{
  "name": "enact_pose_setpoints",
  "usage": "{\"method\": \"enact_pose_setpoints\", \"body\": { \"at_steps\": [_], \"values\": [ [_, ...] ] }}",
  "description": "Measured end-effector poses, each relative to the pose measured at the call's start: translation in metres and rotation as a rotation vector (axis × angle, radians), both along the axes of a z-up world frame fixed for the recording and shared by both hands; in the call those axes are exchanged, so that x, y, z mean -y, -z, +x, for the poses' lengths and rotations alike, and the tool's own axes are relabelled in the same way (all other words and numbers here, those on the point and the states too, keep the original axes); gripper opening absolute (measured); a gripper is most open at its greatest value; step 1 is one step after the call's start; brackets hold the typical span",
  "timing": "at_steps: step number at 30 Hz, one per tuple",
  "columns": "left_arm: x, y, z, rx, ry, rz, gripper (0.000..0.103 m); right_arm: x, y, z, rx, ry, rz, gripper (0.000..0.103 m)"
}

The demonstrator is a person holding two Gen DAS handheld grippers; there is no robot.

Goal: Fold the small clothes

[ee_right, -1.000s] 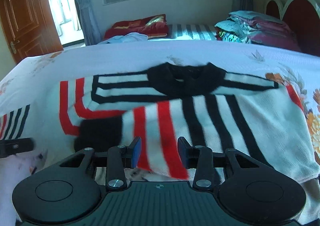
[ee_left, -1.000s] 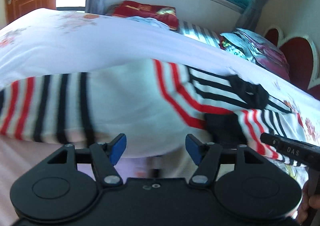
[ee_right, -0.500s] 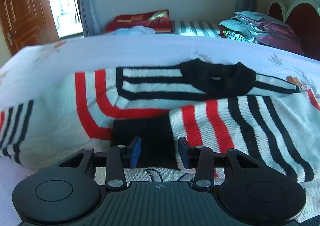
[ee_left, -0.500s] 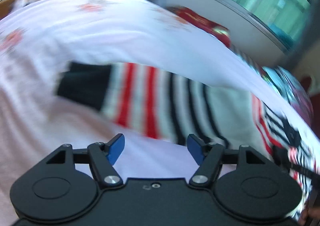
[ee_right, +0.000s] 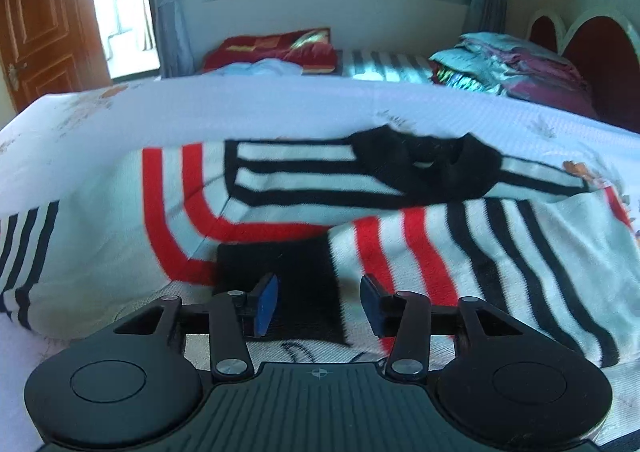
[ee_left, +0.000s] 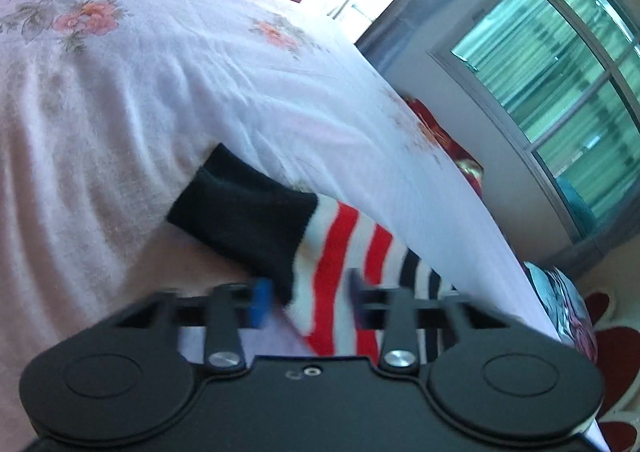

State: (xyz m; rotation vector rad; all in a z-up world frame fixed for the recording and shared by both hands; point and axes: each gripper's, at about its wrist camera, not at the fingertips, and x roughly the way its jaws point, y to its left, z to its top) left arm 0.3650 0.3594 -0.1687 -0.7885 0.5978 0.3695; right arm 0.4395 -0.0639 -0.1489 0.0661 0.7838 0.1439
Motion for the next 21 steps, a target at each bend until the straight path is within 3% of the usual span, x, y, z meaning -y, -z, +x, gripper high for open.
{"method": "enact_pose_setpoints", "body": {
  "at_steps": [1,4,8,15,18,21],
  "values": [
    [-0.004,0.003,-0.001,-0.007,-0.012,-0.007,0.010,0.000,0.002,0.001,-0.007,0.003,-0.015,0.046],
    [-0.002,0.002,0.002,0.003,-0.011,0.008,0.005,0.002,0.013,0.007,-0.047,-0.015,-0.022,0.046],
    [0.019,-0.024,0.010,0.067,0.070,0.107,0.005,0.014,0.005,0.006,-0.034,-0.002,0.039,0.046],
    [0.118,-0.098,0.041,0.256,0.410,0.222,0.005,0.045,-0.011,-0.004,-0.006,0.046,0.124,0.046],
    [0.182,-0.113,0.061,0.302,0.577,0.219,0.005,0.066,-0.017,-0.011,0.009,0.073,0.135,0.046],
    [0.252,-0.104,0.075,0.302,0.730,0.200,0.005,0.092,-0.021,-0.020,0.017,0.104,0.143,0.046]
  ]
}}
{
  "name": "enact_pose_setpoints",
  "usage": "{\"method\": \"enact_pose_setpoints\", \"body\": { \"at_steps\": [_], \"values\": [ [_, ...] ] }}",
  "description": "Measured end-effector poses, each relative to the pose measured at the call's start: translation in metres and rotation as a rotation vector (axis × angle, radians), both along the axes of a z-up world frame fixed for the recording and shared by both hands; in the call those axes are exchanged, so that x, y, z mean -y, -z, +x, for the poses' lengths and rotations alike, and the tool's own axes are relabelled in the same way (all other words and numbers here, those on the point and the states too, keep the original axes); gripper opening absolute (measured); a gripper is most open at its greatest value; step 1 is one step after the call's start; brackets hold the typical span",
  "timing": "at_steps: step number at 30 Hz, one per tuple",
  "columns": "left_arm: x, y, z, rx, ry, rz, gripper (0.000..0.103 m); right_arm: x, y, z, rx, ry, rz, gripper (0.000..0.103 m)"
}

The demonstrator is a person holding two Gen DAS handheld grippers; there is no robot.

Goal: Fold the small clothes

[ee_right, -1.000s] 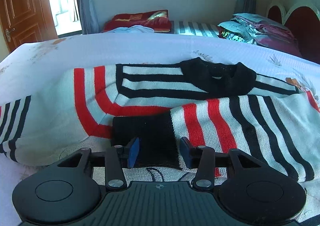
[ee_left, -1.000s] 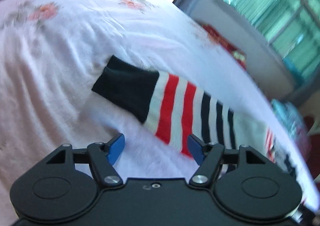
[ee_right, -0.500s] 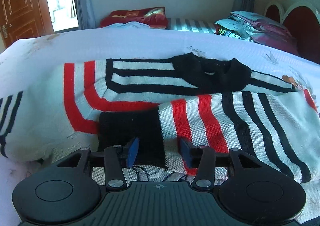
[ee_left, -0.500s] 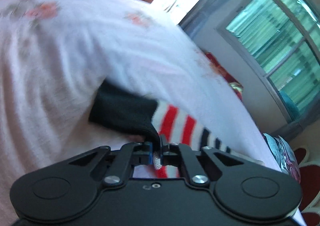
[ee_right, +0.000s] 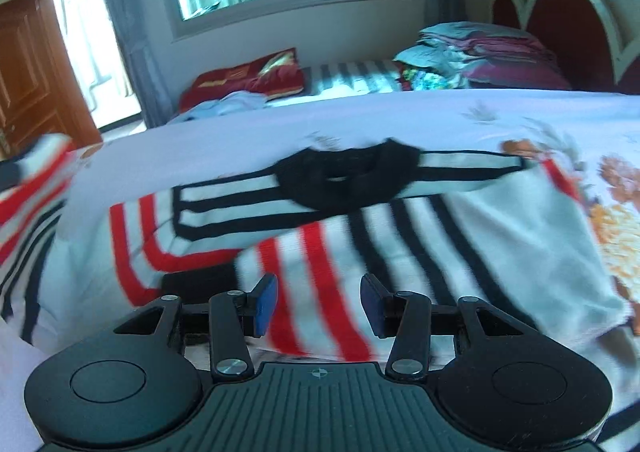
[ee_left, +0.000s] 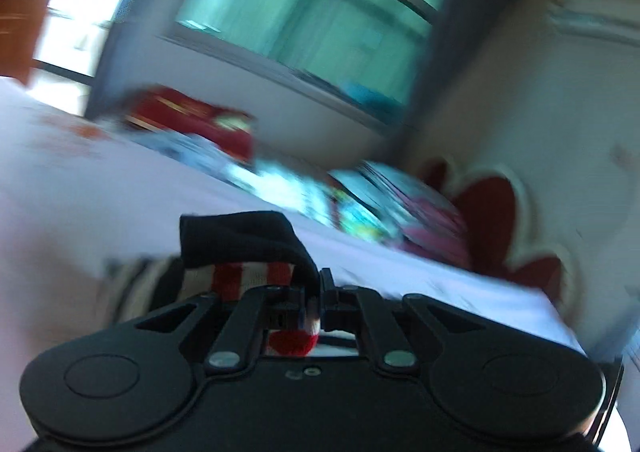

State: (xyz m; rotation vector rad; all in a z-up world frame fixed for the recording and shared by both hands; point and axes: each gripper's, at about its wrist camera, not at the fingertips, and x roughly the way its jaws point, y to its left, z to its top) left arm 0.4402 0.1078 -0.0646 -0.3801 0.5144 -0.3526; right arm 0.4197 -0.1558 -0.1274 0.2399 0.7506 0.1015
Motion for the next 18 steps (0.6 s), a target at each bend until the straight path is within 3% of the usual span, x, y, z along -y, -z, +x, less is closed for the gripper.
{"method": "enact_pose_setpoints", "body": {
  "at_steps": [3,6,7,9,12,13,14,15,18],
  "values": [
    [0.067,0.024,0.007,-0.048,0.130,0.027,0.005,0.027,0.000,-0.009,-0.004,0.030,0.000,0.046],
    [0.122,0.051,0.016,-0.113,0.244,0.102,0.005,0.053,0.003,-0.014,-0.022,0.050,0.023,0.046],
    [0.132,0.061,0.017,-0.136,0.273,0.130,0.007,0.060,0.005,-0.016,-0.027,0.053,0.037,0.046],
    [0.147,0.078,0.020,-0.188,0.312,0.197,0.021,0.071,0.006,-0.019,-0.033,0.055,0.056,0.046],
    [0.139,0.084,0.021,-0.193,0.296,0.249,0.040,0.077,0.006,-0.021,-0.036,0.049,0.075,0.048],
    [0.134,0.081,0.012,-0.169,0.281,0.259,0.060,0.078,0.006,-0.022,-0.034,0.042,0.090,0.058],
    [0.131,0.074,0.009,-0.137,0.252,0.274,0.067,0.078,0.006,-0.022,-0.031,0.033,0.105,0.065],
    [0.125,0.068,0.001,-0.105,0.226,0.291,0.067,0.077,0.004,-0.022,-0.022,0.023,0.118,0.076],
    [0.097,0.052,-0.016,-0.063,0.162,0.340,0.067,0.060,-0.001,-0.021,0.008,-0.033,0.125,0.076]
  ]
}}
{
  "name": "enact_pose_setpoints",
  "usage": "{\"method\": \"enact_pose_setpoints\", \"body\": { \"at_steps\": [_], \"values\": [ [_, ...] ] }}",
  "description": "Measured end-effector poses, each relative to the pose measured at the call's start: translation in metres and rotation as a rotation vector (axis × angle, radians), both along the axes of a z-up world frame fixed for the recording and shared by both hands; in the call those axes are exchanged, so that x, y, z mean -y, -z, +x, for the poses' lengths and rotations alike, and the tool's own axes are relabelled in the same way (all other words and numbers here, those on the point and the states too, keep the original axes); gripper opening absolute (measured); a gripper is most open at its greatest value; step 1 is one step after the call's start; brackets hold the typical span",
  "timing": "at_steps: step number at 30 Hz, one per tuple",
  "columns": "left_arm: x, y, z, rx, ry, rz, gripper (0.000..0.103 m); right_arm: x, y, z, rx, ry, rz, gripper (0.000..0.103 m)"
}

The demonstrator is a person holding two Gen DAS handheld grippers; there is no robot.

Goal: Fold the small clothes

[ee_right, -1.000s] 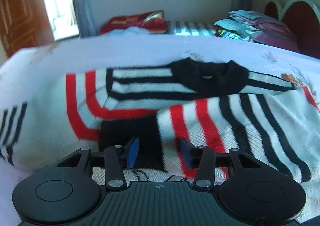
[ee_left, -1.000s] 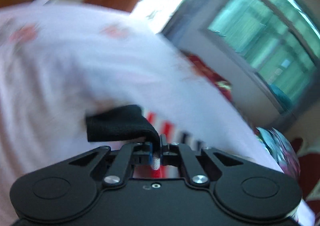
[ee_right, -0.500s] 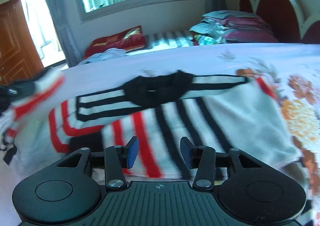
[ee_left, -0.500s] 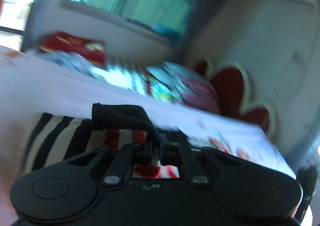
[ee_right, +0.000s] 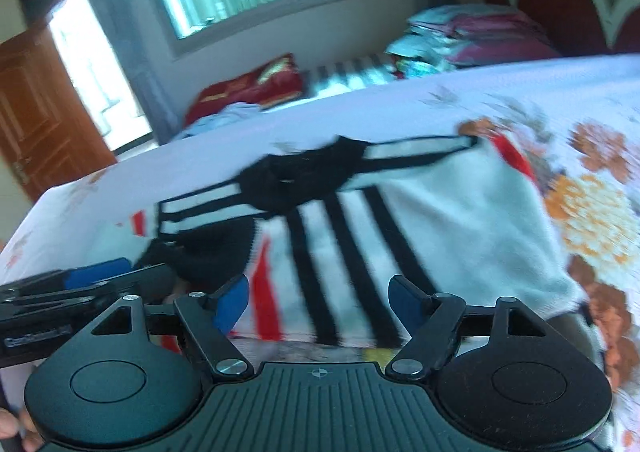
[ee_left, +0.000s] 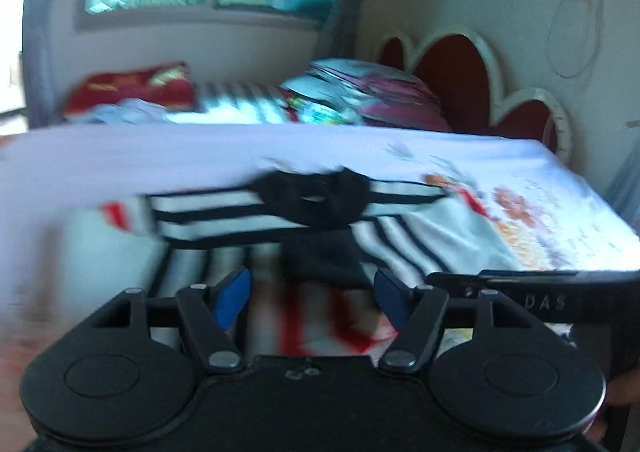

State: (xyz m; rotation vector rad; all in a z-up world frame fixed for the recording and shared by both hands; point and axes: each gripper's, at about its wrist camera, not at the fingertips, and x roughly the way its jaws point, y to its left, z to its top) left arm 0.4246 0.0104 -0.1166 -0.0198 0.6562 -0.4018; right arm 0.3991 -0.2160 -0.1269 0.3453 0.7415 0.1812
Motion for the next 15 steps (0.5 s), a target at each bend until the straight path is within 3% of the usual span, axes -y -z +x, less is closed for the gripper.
{"method": "enact_pose_setpoints", "body": {
  "at_steps": [5,11,13,15],
  "values": [
    [-0.054,-0.006,-0.026,0.041,-0.171,0.081,0.067,-0.039,0.001,0.007,0.021,-0.124,-0.048,0.076],
    [-0.090,0.019,-0.037,-0.017,-0.272,0.160,0.067,-0.070,0.013,0.024,0.022,-0.154,-0.151,0.072],
    [-0.088,0.030,-0.034,-0.028,-0.276,0.182,0.067,-0.072,0.014,0.028,0.016,-0.157,-0.151,0.038],
    [-0.084,0.037,-0.027,-0.024,-0.278,0.207,0.066,-0.071,0.015,0.034,-0.002,-0.143,-0.151,0.020]
  ]
}}
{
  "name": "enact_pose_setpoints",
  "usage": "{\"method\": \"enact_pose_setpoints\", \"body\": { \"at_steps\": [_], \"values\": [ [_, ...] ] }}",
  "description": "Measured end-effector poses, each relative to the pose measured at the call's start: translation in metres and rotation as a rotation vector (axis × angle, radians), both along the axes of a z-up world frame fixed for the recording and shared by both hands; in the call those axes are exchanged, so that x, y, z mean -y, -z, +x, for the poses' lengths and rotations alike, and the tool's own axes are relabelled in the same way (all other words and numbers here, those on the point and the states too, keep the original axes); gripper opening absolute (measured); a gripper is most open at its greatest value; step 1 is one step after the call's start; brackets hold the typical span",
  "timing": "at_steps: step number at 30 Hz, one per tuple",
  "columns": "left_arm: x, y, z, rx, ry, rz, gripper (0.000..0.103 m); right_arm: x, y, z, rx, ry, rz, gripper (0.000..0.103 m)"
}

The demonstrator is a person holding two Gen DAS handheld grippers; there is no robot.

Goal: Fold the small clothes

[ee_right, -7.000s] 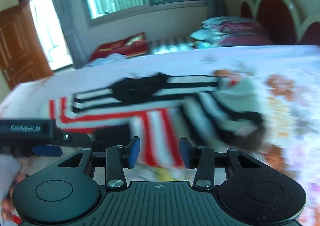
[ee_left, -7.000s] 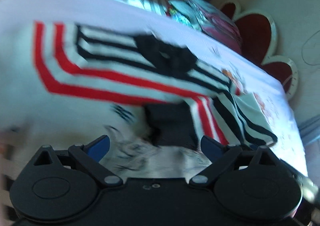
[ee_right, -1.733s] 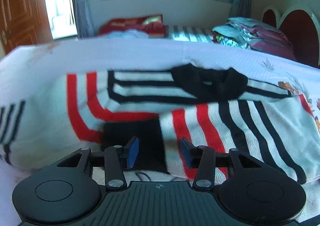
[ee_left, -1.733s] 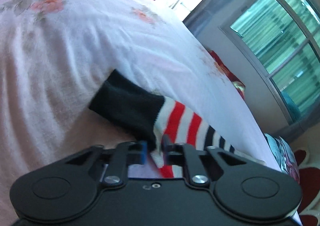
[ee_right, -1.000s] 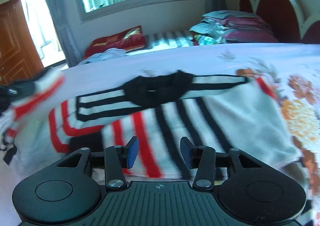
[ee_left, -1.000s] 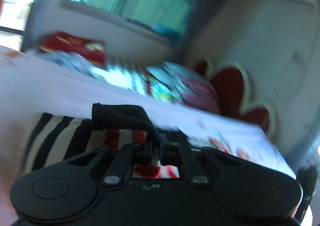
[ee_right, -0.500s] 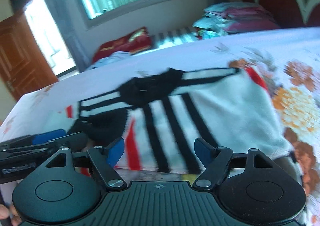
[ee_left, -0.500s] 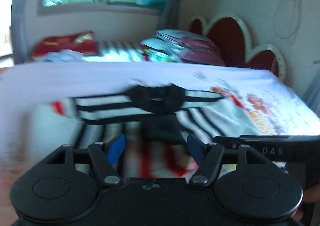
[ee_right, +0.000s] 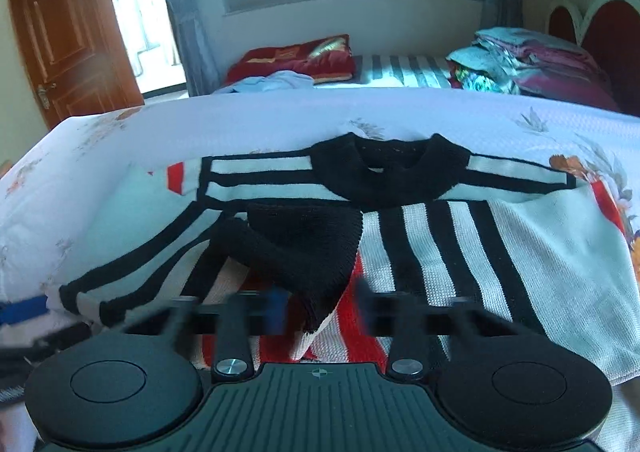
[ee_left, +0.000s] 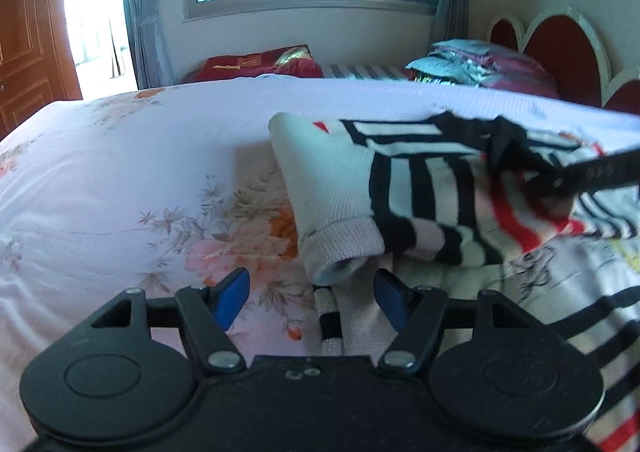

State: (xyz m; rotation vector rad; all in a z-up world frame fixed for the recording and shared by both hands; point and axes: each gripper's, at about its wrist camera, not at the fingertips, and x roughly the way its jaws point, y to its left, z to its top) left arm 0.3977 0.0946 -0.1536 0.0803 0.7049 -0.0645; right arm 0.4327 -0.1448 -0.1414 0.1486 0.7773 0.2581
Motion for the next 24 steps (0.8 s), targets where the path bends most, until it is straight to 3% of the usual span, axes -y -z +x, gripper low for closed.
{"method": "enact_pose_setpoints", "body": {
  "at_steps": [2,4,7,10,14,16,20,24],
  "values": [
    [0.004,0.003,0.007,0.014,0.006,0.007,0.066,0.005,-0.003,0.003,0.007,0.024,0.007,0.008],
    [0.008,0.004,0.013,0.043,0.002,0.027,0.066,0.020,-0.013,0.000,0.049,0.073,0.039,0.005],
    [0.011,0.007,0.022,0.047,0.001,0.036,0.039,0.048,-0.026,-0.005,0.109,0.165,0.026,0.005],
    [0.017,0.010,0.017,0.050,0.022,0.034,0.022,0.076,-0.010,0.001,0.036,0.208,0.031,0.005],
    [0.009,0.015,0.014,0.050,-0.006,-0.019,0.021,0.090,0.021,0.004,-0.089,0.222,0.047,0.005],
    [0.000,0.020,0.015,0.015,-0.018,-0.068,0.022,0.100,0.024,0.000,-0.097,0.246,0.104,0.006],
    [-0.001,0.016,0.014,0.009,-0.011,-0.068,0.021,0.110,0.019,-0.003,-0.089,0.260,0.134,0.008],
    [-0.002,0.015,0.015,-0.010,-0.008,-0.080,0.021,0.128,0.015,-0.009,-0.070,0.325,0.145,0.030]
  ]
}}
